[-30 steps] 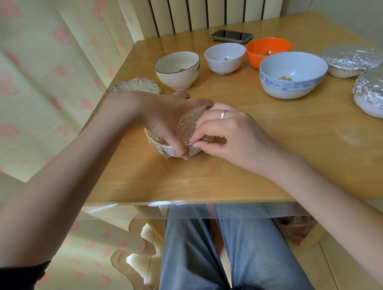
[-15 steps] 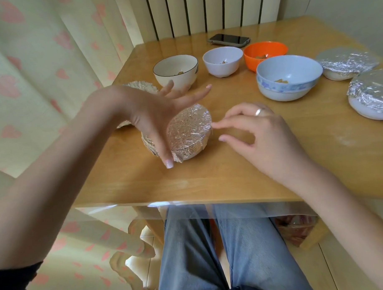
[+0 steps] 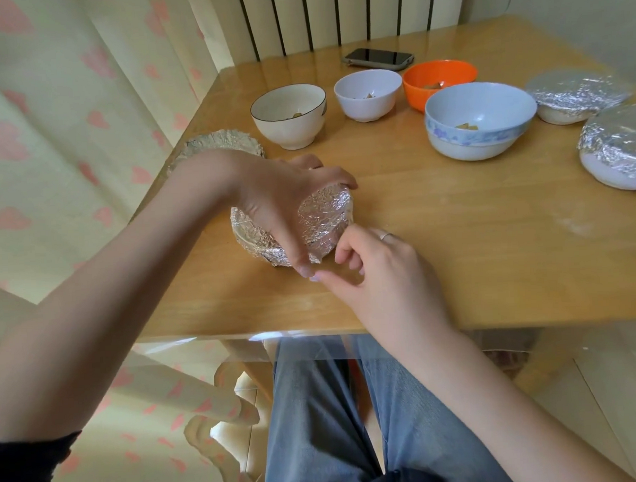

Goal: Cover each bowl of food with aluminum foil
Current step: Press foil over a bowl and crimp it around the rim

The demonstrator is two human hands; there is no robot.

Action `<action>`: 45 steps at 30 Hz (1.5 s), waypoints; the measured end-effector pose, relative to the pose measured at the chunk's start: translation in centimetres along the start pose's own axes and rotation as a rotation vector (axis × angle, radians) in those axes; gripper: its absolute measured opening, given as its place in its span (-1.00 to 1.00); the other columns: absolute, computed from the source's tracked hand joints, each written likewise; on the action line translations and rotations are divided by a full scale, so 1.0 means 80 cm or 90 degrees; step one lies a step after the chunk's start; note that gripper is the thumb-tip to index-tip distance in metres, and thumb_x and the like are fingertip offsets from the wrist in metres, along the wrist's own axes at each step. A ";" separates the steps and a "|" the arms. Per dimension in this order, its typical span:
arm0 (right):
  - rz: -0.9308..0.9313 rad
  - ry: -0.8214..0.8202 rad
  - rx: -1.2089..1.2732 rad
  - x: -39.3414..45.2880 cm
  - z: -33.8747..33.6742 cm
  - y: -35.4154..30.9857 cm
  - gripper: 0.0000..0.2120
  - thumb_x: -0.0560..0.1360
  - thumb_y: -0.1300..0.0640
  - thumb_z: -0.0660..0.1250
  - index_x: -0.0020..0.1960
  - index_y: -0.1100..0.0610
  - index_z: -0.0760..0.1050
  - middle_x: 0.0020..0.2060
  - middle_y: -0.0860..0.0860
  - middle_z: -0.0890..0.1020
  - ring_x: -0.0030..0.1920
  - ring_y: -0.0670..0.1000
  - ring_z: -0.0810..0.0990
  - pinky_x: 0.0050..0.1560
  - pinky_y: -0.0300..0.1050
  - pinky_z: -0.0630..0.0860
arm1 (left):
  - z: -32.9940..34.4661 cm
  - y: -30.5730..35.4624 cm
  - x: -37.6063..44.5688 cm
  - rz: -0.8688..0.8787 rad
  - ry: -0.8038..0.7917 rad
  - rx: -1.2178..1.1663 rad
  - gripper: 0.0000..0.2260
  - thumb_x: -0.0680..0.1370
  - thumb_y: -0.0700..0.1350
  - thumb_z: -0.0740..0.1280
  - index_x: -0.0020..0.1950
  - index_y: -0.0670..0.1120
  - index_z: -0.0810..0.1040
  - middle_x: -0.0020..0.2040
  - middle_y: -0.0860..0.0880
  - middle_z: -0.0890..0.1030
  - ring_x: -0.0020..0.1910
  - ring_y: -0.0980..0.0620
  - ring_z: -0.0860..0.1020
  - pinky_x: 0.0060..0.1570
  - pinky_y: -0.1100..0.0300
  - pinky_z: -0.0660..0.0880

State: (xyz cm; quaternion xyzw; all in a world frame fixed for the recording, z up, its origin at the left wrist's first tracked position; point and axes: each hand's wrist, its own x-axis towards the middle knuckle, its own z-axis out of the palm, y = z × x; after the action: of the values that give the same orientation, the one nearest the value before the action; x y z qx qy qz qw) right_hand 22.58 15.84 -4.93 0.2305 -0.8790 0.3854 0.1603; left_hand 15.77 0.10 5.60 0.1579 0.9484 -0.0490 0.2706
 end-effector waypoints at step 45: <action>0.111 -0.037 0.162 0.032 0.004 0.025 -0.64 0.37 -0.15 0.44 -0.40 0.09 0.47 -0.62 -0.06 0.42 -0.55 -0.06 0.34 -0.44 -0.13 0.26 | -0.004 -0.001 -0.006 0.008 -0.038 0.028 0.05 0.15 0.13 0.65 0.37 0.49 -0.01 0.42 0.05 0.10 0.37 -0.14 0.34 0.30 -0.07 0.40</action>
State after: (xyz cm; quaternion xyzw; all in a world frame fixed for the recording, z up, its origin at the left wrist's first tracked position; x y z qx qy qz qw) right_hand 19.32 16.08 -5.18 0.1828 -0.8442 0.4991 0.0699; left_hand 15.95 -0.05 6.13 0.1685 0.9375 -0.0729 0.2957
